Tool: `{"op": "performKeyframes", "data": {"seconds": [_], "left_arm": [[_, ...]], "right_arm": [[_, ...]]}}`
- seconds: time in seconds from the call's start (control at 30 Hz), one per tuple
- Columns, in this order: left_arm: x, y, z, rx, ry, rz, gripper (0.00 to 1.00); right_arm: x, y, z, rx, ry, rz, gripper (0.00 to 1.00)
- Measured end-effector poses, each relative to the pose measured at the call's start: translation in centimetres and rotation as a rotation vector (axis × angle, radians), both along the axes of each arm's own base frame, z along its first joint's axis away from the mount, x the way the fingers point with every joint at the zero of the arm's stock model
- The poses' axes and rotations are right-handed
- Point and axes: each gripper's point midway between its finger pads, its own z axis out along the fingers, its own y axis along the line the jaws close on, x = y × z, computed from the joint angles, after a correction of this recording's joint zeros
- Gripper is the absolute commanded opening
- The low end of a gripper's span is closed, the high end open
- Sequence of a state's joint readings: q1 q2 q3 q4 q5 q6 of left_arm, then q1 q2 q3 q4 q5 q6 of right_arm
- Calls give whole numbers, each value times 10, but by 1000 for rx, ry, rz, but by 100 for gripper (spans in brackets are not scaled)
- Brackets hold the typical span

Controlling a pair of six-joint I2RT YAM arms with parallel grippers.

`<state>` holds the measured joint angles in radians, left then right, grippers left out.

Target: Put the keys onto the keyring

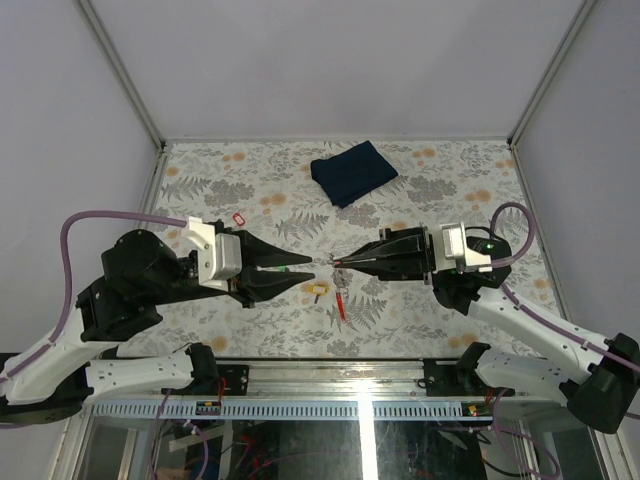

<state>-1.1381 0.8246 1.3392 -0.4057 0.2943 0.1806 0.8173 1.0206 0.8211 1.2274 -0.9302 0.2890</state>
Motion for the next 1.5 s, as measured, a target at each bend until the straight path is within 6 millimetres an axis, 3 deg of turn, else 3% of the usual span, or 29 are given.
{"op": "performKeyframes", "data": {"seconds": [0.77, 1.5], "left_arm": [[9, -8, -3, 35, -132, 7, 21], [6, -17, -9, 59, -162, -35, 16]], "right_arm": [[-6, 3, 6, -11, -98, 35, 0], [0, 10, -2, -39, -82, 28, 0]]}}
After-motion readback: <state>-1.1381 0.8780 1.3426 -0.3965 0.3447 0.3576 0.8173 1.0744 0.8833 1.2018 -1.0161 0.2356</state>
